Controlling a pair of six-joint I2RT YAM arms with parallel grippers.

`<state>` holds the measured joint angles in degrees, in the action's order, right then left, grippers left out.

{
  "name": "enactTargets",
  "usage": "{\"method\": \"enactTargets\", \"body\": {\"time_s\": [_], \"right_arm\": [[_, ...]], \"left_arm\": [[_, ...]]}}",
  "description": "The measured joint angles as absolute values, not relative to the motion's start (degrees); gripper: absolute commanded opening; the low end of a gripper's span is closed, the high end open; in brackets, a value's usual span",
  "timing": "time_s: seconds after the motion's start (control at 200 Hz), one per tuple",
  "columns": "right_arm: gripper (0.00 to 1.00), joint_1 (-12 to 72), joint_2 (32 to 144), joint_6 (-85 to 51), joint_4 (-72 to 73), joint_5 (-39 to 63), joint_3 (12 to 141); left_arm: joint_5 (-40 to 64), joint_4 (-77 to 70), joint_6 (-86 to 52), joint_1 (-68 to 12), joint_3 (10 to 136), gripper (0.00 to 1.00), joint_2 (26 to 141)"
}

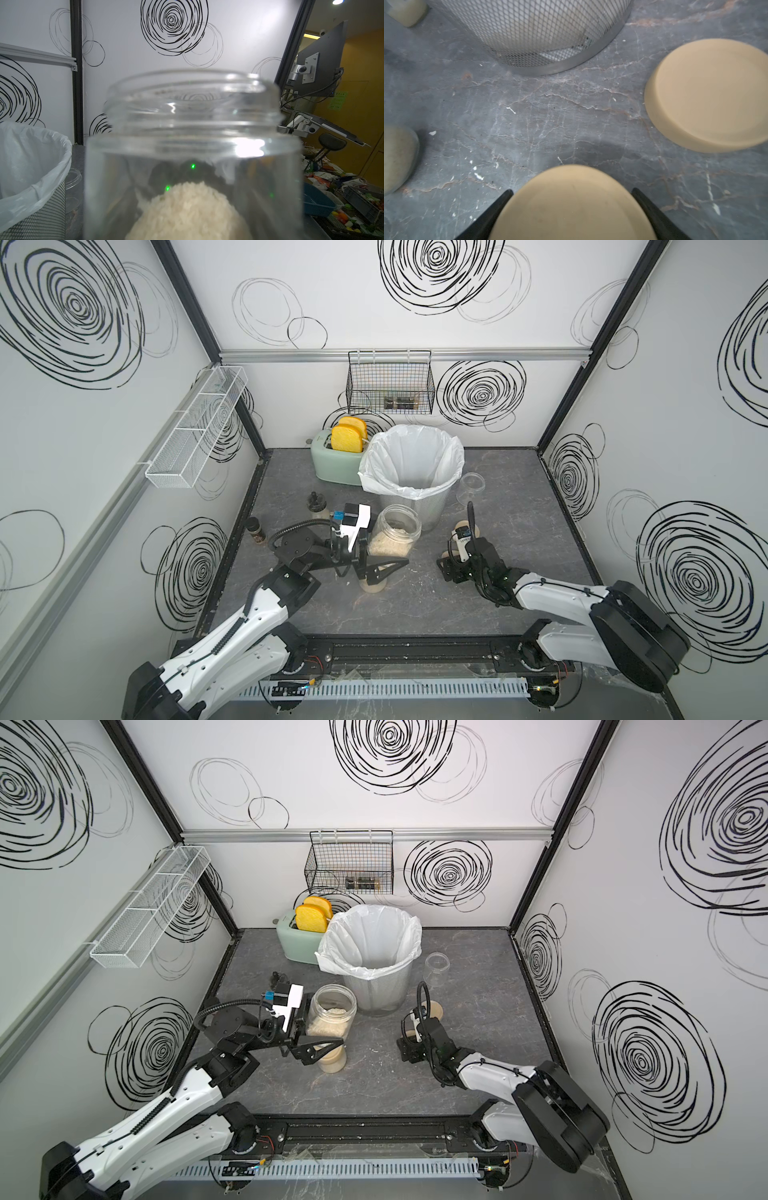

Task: Empty moldy rice from jars
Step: Place the lid at the center of the board.

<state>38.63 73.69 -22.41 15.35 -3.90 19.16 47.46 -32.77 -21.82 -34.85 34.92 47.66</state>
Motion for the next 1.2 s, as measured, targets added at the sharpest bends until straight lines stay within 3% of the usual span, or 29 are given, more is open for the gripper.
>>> {"method": "enactTargets", "body": {"time_s": [0.225, 0.6, 1.201], "right_arm": [[0.76, 38.6, 79.4, -23.5, 19.2, -6.5, 21.1], [0.91, 38.4, 82.3, -24.5, 21.5, -6.8, 22.6], [0.95, 37.5, 79.7, -25.4, 20.6, -5.1, 22.7]], "left_arm": [[47.1, -32.0, -21.8, -34.9, 34.9, 0.87, 47.7], [47.0, -30.0, -21.3, -34.9, 34.9, 0.87, 48.0], [46.4, -29.8, -21.2, -34.9, 34.9, 0.87, 49.3]]}}
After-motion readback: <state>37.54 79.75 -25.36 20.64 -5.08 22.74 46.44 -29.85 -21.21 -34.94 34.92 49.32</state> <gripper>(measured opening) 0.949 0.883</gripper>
